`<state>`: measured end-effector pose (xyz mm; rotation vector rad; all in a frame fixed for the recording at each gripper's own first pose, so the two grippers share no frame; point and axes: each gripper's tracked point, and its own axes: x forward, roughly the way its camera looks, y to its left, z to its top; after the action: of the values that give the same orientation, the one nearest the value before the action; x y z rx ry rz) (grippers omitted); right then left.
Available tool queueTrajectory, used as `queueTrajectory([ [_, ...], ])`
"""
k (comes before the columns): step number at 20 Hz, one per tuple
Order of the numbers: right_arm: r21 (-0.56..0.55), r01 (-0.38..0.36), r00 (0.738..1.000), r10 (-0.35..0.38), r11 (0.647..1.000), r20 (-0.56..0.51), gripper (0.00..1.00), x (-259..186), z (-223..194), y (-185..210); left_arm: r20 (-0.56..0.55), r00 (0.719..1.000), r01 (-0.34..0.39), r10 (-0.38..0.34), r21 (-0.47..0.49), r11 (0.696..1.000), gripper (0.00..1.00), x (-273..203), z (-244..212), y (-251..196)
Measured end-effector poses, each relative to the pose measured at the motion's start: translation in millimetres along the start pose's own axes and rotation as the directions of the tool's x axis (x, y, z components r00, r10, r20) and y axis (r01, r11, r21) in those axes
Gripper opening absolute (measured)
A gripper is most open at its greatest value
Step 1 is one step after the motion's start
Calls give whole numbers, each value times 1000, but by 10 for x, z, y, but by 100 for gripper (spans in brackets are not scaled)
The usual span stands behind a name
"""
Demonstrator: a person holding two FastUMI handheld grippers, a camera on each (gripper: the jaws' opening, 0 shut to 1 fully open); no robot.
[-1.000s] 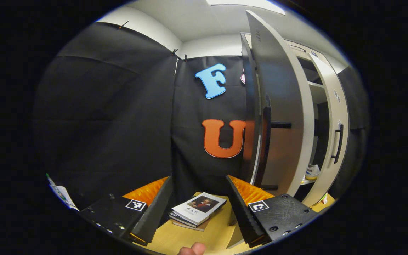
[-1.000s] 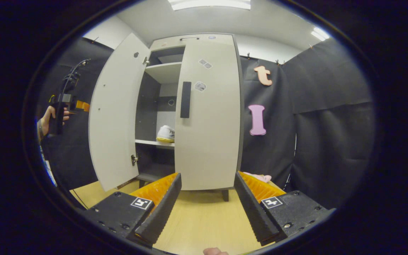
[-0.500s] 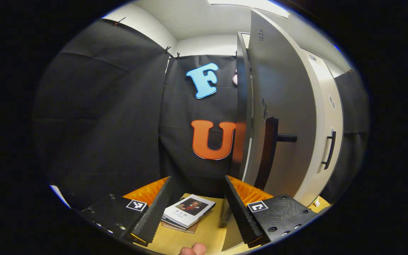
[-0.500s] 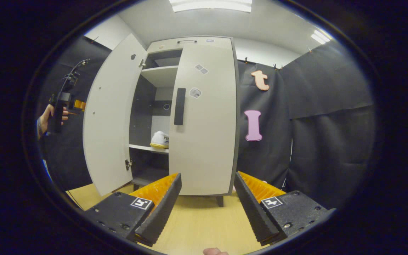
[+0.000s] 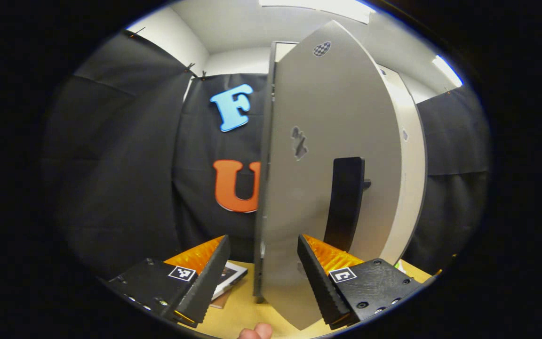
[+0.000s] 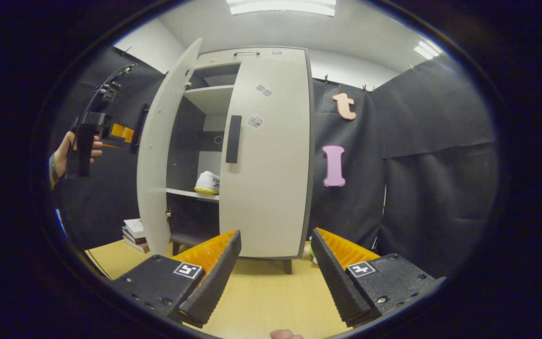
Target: Grab one shoe with the right hand and put it into the shoe cabinet, grab the other shoe with the left hand and put it into the shoe cabinet; then close the right door with the right hand and the left door with the left hand.
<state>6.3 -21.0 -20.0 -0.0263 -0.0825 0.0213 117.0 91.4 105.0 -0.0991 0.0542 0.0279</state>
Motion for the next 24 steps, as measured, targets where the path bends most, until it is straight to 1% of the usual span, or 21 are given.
queueTrajectory([
  [1, 3, 10, 1000, -10, 1000, -3, 97, -15, -9, -27, 4, 1000, 25, -25, -14, 1000, 88, 103, -8, -159],
  [3, 14, 30, 1000, -30, 999, -10, 97, -38, -48, -92, -15, 999, 32, -33, -37, 999, 88, 216, -33, -315],
  [8, 34, 81, 997, -81, 996, -21, 97, -87, -109, -321, -14, 1000, 25, -25, -50, 998, 89, 217, -56, -315],
  [10, 42, 99, 995, -97, 994, -32, 97, -87, -145, -381, -7, 1000, 26, -27, -46, 999, 89, 131, -58, -316],
  [14, 58, 118, 992, -115, 991, -46, 97, -98, -211, -470, 0, 999, 35, -35, -6, 999, 89, -82, -114, -413],
  [16, 63, 116, 992, -113, 991, -51, 97, -113, -236, -460, -5, 998, 62, -62, -2, 998, 89, -215, -184, -565],
  [17, 63, 116, 992, -113, 991, -54, 93, -119, -253, -451, -6, 997, 74, -74, -1, 997, 89, -282, -225, -642],
  [18, 62, 113, 992, -110, 992, -57, 97, -121, -273, -434, -7, 996, 84, -84, -2, 996, 89, -344, -272, -715],
  [23, 60, 97, 993, -93, 993, -71, 97, -150, -327, -367, -2, 990, 139, -139, -5, 990, 89, -739, -551, -1142],
  [24, 58, 91, 994, -86, 994, -73, 93, -138, -329, -346, -3, 989, 151, -151, 3, 989, 89, -843, -628, -1232],
])
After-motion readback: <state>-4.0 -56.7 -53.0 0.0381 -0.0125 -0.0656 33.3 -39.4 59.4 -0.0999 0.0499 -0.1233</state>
